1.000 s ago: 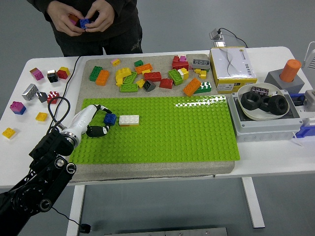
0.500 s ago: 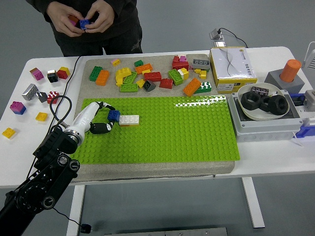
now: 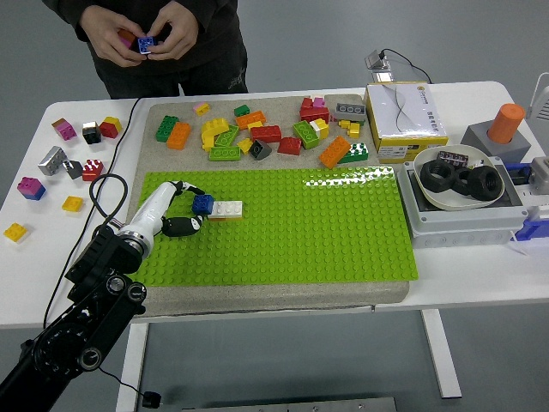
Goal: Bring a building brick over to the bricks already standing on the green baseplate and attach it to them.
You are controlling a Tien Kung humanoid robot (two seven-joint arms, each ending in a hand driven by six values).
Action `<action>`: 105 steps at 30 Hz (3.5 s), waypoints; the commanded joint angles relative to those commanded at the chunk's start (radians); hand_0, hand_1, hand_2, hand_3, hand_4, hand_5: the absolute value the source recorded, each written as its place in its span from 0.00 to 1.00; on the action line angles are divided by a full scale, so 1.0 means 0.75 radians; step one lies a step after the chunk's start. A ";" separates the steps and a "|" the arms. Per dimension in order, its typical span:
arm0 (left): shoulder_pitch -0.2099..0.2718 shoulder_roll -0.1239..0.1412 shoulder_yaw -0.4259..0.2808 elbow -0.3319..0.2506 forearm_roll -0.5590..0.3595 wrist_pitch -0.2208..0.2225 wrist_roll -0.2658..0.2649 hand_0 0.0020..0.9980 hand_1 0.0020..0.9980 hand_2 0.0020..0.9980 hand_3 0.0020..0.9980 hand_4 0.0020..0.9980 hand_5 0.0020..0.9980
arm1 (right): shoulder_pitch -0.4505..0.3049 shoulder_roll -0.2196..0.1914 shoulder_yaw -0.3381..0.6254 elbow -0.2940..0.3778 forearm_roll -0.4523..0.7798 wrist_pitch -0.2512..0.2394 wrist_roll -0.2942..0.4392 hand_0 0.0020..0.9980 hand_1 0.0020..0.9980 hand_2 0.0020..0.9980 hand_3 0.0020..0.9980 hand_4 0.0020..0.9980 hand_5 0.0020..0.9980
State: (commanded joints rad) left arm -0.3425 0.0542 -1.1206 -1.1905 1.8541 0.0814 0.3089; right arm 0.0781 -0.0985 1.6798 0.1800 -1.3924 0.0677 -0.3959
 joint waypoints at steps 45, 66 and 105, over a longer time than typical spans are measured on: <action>-0.031 0.006 0.050 0.100 0.061 0.073 -0.011 0.98 0.91 0.89 0.46 0.60 0.00 | -0.011 0.006 0.001 0.000 -0.017 0.011 0.001 0.65 0.62 0.64 0.72 0.80 1.00; -0.064 0.006 0.098 0.148 0.050 0.089 -0.028 0.98 0.90 0.88 0.46 0.60 0.00 | -0.006 0.009 0.001 0.000 -0.008 0.009 0.002 0.65 0.62 0.64 0.72 0.81 1.00; -0.082 0.007 0.106 0.163 0.057 0.070 -0.026 0.98 0.90 0.89 0.51 0.43 0.00 | 0.007 0.005 0.006 0.000 -0.011 0.002 0.012 0.65 0.62 0.64 0.72 0.81 1.00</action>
State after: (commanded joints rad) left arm -0.4039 0.0597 -1.0410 -1.0685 1.8972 0.1343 0.2892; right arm 0.0836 -0.0950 1.6842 0.1800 -1.4004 0.0695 -0.3869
